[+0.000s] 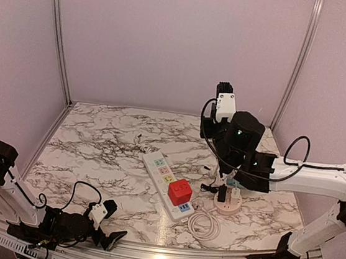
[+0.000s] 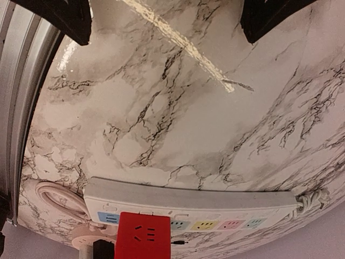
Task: Insert the plug
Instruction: Pick up the socket from the corner of the board.
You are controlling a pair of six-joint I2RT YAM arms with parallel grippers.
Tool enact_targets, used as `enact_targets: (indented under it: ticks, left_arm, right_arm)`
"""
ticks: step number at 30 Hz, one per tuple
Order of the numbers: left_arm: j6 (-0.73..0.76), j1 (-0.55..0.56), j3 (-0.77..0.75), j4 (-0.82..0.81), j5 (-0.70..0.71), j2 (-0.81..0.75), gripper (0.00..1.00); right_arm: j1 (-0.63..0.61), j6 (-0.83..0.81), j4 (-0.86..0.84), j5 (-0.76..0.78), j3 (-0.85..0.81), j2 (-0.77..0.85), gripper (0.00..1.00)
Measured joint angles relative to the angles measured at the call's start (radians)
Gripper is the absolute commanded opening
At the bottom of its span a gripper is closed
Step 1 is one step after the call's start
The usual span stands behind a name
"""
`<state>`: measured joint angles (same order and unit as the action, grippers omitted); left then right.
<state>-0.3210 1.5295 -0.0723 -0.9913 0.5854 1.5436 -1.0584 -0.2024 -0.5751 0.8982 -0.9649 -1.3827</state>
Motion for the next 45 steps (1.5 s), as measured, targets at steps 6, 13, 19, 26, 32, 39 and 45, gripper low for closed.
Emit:
enact_targets:
  ticks: [6,13,19,26,32,39,45]
  left_arm:
    - [0.0,0.0,-0.003,0.0,0.0,0.0,0.99]
    - [0.0,0.0,-0.005,0.0,0.001,0.004,0.99]
    - [0.01,0.0,-0.013,0.0,0.001,0.023,0.99]
    - [0.011,0.0,-0.013,0.0,0.0,0.006,0.99]
    - [0.011,0.0,-0.013,-0.001,0.0,0.003,0.99]
    - [0.011,0.0,-0.019,-0.006,0.0,0.038,0.99]
    - [0.011,0.0,-0.026,-0.008,-0.001,0.047,0.99]
  right_arm:
    - [0.093,0.135,0.098,-0.001,-0.002,-0.138,0.0]
    - [0.114,0.233,0.161,-0.136,0.028,-0.174,0.0]
    - [0.097,0.289,0.136,-0.403,0.037,-0.014,0.0]
    - [-0.026,0.269,0.118,-0.432,-0.007,0.06,0.0]
    - [-0.036,0.269,0.122,-0.434,0.0,0.089,0.0]
    - [-0.048,0.256,0.127,-0.429,0.001,0.092,0.0]
    - [-0.05,0.256,0.126,-0.418,0.001,0.088,0.0]
